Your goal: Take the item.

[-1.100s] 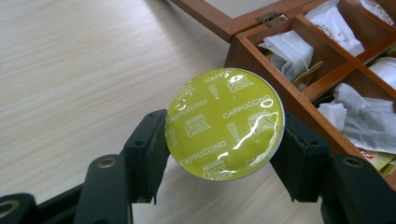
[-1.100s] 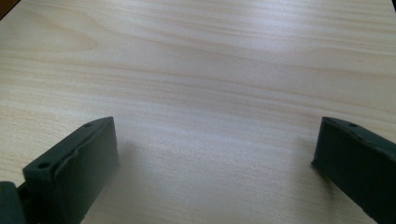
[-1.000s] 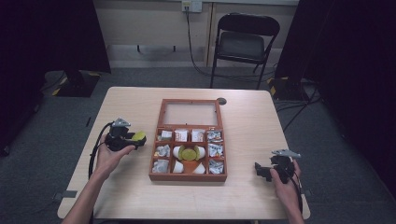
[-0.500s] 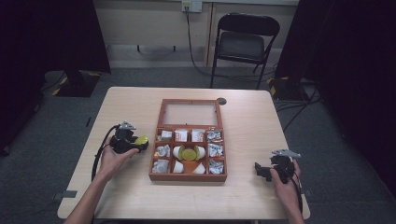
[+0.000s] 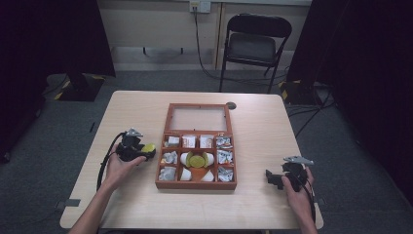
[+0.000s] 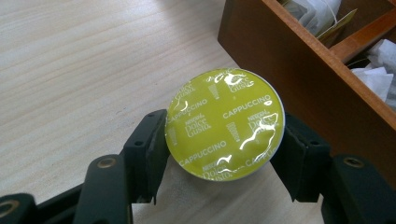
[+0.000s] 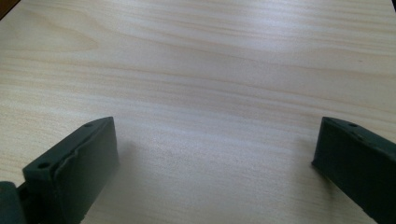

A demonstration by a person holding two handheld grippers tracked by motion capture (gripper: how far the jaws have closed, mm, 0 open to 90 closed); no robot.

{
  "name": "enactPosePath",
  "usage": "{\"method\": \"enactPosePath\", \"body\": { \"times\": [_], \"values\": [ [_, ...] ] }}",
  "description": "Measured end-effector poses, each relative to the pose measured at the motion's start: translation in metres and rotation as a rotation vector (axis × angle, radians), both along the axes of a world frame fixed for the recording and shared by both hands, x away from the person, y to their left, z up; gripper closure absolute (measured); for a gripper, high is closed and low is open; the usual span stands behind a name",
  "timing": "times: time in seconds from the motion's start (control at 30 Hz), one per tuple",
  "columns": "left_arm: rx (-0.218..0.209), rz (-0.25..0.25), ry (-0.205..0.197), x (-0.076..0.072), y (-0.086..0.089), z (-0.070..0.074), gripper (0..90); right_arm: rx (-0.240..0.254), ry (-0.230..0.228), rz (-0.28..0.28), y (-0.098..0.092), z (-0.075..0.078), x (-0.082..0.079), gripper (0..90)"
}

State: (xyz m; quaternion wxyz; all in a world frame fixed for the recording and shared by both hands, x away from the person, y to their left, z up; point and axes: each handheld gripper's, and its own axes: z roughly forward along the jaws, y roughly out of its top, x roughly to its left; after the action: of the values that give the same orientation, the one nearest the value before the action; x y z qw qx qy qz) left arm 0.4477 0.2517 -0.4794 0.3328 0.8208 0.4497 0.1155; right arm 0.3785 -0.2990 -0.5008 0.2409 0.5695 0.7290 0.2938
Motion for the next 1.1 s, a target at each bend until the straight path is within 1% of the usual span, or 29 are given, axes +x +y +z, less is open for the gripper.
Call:
{"method": "enactPosePath", "body": {
  "times": [0.13,0.27,0.4,0.47,0.57,0.67,0.73,0.8,0.87,0.9,0.93,1.03,1.1],
  "values": [
    [0.011,0.012,0.009,-0.0001,0.0,-0.0013,39.4,0.0,0.0,0.001,-0.0001,0.0,0.0002,0.0],
    [0.014,0.014,0.007,0.0003,0.0002,-0.0014,39.2,0.002,-0.001,0.001,0.0001,-0.0001,0.0008,0.0],
    [0.009,0.018,0.012,0.0006,0.0,-0.0021,38.3,0.001,-0.002,0.001,0.0001,-0.0001,0.0008,0.0],
    [0.005,0.021,0.013,0.001,0.0001,-0.0024,36.7,0.0,-0.002,0.0,0.0001,-0.0001,0.0008,0.0],
    [0.01,0.023,0.015,0.002,0.0018,-0.003,32.5,0.0,-0.002,0.0,0.0001,-0.0001,0.0008,0.0],
    [0.0,0.026,0.023,0.0025,0.0038,-0.0036,27.6,0.001,-0.002,0.001,0.0001,-0.0001,0.0008,0.0],
    [-0.005,0.023,0.024,0.0028,0.005,-0.0036,26.7,0.001,-0.002,0.001,0.0001,-0.0001,0.0008,0.0],
    [-0.001,0.023,0.021,0.0029,0.0053,-0.0034,24.3,0.002,-0.002,0.0,0.0002,-0.0001,0.0008,0.0],
    [-0.01,0.017,0.025,0.0029,0.0058,-0.0031,23.9,0.001,-0.002,0.001,0.0001,-0.0001,0.0008,0.0],
    [-0.008,0.014,0.026,0.0028,0.0058,-0.0026,23.4,0.001,-0.002,0.001,0.0001,-0.0001,0.0008,0.0],
    [-0.012,0.023,0.018,0.0024,0.0052,-0.0029,23.1,0.001,-0.002,0.001,0.0001,-0.0001,0.0008,0.0],
    [-0.028,0.017,0.013,0.0021,0.0057,-0.0019,21.6,0.001,-0.002,0.001,0.0001,-0.0001,0.0008,0.0],
    [-0.019,0.012,0.003,0.0017,0.006,-0.0004,20.5,0.001,-0.002,0.001,0.0001,-0.0001,0.0008,0.0]
  ]
}}
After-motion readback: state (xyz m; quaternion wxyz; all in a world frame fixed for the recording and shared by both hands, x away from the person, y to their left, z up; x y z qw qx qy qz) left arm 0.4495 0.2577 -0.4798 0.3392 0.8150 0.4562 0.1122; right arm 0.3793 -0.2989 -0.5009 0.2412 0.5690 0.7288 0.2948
